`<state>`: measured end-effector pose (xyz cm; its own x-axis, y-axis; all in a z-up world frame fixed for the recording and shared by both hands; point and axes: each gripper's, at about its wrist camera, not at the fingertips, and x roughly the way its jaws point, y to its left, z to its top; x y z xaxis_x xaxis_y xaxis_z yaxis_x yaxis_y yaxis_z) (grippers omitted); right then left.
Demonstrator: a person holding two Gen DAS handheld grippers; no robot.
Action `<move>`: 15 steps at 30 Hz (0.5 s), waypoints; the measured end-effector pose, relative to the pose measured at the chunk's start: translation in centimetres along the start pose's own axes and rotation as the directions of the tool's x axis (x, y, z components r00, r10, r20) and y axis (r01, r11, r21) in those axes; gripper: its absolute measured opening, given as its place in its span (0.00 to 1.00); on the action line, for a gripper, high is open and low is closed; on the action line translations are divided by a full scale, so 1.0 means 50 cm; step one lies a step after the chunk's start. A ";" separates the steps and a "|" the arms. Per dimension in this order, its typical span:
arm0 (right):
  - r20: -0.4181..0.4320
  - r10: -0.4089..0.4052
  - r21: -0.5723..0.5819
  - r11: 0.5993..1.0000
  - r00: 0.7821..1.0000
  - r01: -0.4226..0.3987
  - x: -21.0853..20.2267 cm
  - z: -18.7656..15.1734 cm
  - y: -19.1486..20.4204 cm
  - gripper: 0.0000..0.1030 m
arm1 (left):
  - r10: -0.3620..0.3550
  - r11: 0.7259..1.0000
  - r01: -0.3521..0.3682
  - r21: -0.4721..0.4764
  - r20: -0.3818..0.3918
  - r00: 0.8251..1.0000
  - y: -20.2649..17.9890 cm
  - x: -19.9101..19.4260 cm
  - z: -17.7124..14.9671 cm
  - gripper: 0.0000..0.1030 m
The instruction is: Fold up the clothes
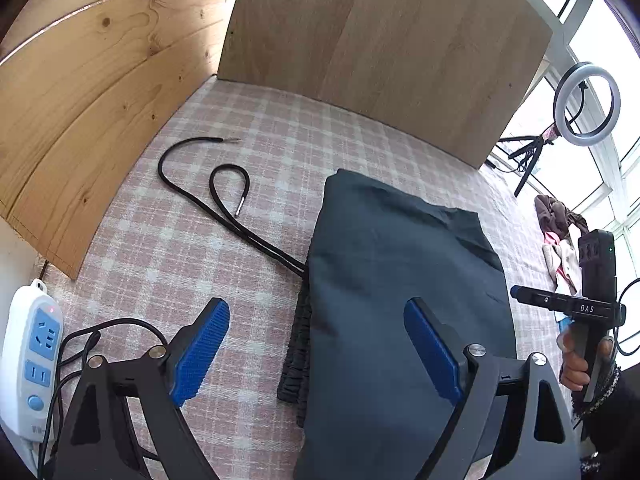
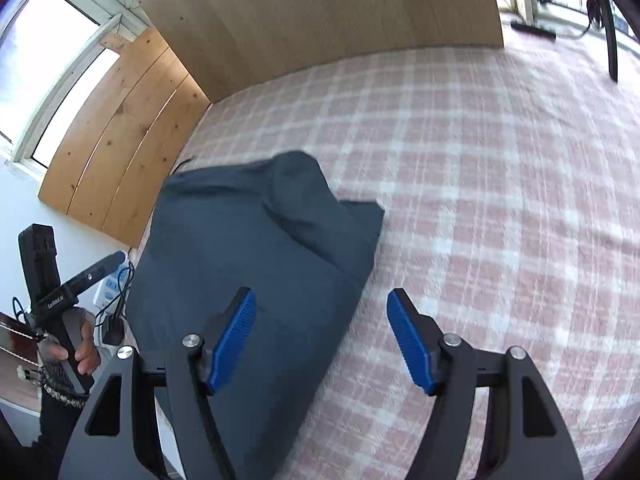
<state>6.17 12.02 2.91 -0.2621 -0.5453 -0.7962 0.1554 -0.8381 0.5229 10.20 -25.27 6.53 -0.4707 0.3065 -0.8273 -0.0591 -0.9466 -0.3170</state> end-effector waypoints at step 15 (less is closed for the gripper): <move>-0.015 0.179 -0.046 0.983 0.984 -0.179 0.071 -0.019 0.026 0.51 | -0.054 0.996 0.064 0.063 -0.156 0.986 -0.033 0.141 0.017 0.65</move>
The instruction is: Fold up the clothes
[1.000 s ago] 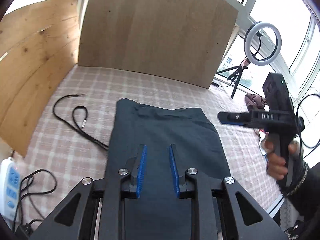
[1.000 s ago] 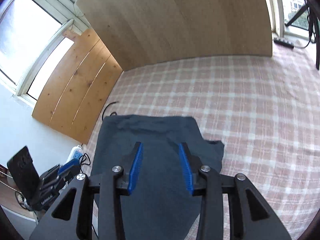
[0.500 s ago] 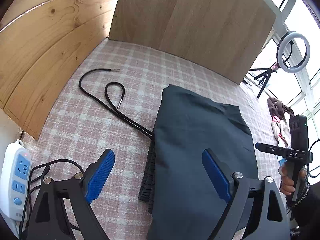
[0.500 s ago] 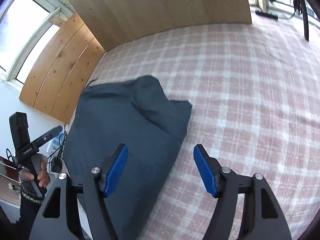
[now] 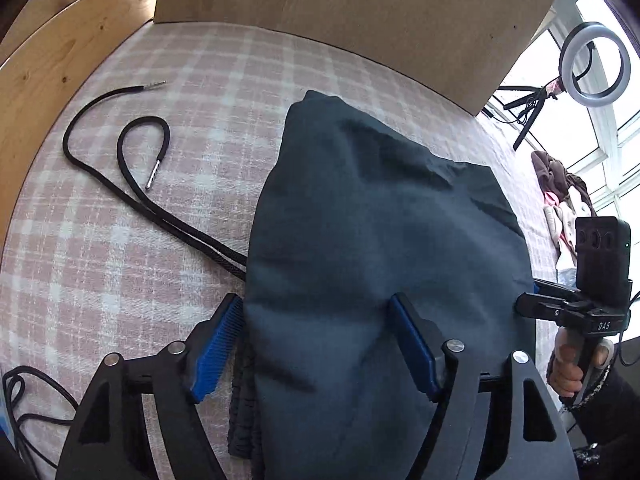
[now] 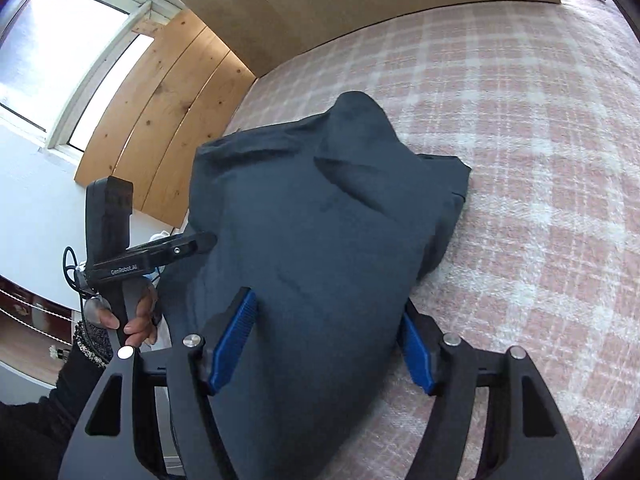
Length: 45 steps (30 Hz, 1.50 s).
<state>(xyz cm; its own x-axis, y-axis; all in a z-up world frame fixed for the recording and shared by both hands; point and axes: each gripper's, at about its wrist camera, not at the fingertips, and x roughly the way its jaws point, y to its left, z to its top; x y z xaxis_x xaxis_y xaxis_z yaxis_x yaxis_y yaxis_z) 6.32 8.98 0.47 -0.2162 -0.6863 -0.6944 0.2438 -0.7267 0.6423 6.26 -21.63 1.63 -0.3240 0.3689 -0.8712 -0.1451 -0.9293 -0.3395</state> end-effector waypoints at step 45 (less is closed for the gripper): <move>0.187 -0.053 -0.240 0.966 0.981 0.097 -0.057 0.143 0.251 0.10 | 0.042 0.999 -0.041 -0.006 0.234 0.971 0.023 -0.204 0.088 0.13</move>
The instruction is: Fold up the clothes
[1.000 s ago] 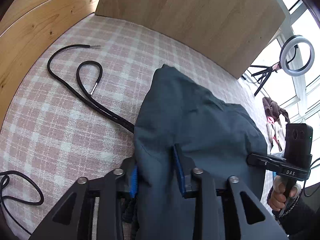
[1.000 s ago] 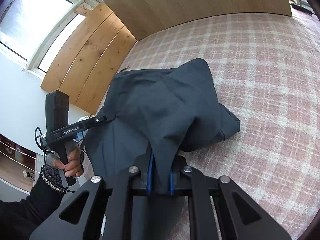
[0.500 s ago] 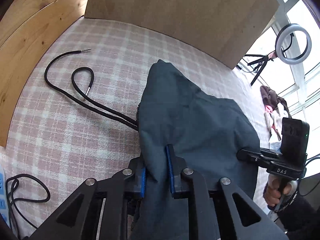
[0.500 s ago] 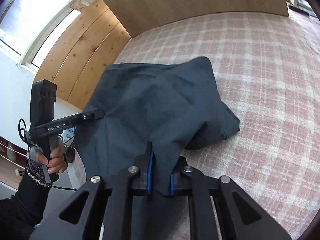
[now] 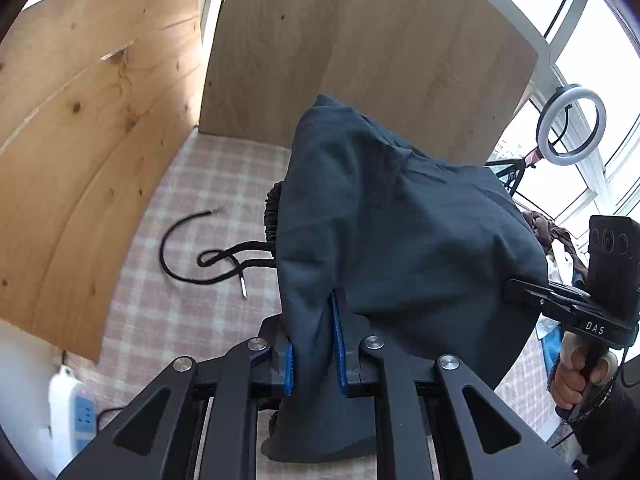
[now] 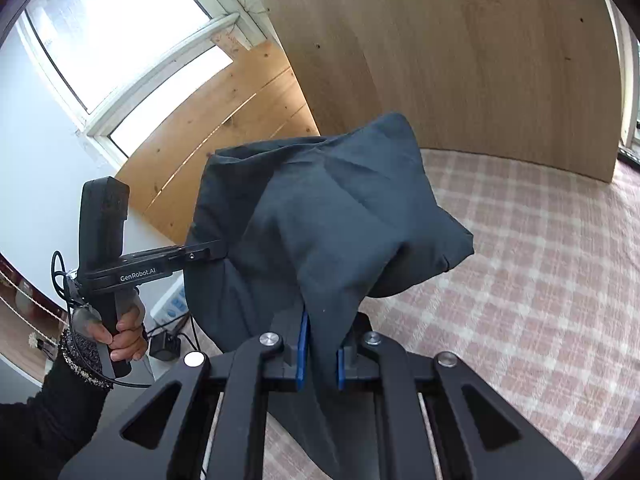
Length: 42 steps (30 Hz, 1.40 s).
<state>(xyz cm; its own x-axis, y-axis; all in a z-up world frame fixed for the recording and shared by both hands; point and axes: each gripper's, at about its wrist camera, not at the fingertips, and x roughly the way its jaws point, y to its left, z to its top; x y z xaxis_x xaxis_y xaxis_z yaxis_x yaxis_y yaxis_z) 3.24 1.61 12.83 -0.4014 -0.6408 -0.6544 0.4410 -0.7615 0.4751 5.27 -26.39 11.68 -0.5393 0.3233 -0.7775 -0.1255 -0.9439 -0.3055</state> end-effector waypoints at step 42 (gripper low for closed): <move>-0.034 -0.081 0.019 0.996 0.996 0.082 0.155 0.132 -0.054 0.24 | 0.287 0.958 -0.287 -0.011 0.064 0.956 -0.022 0.047 0.102 0.65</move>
<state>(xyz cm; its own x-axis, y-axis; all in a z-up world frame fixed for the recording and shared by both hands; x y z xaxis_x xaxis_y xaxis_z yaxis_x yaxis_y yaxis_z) -6.34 -1.96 10.36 -0.4082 -0.5734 -0.7104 0.3911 -0.8130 0.4314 -0.10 -24.94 12.99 -0.6045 0.0341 -0.7959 0.0434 -0.9962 -0.0757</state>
